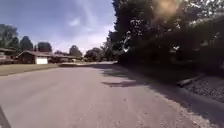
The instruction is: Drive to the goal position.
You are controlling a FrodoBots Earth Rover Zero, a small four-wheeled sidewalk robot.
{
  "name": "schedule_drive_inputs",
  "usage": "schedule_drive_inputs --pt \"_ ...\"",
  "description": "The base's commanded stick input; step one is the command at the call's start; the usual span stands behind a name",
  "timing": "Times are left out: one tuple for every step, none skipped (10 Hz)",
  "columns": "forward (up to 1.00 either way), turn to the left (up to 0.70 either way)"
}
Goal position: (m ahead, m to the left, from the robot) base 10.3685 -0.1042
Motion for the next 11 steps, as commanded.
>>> schedule_drive_inputs --pt "0.70 0.03" --pt "0.70 0.03" --pt "0.70 0.03" --pt "0.70 0.03" --pt "0.70 0.03" --pt "0.70 0.03" --pt "0.70 0.03" --pt "0.70 0.03" --pt "0.70 0.03" --pt "0.70 0.03" --pt "0.70 0.03"
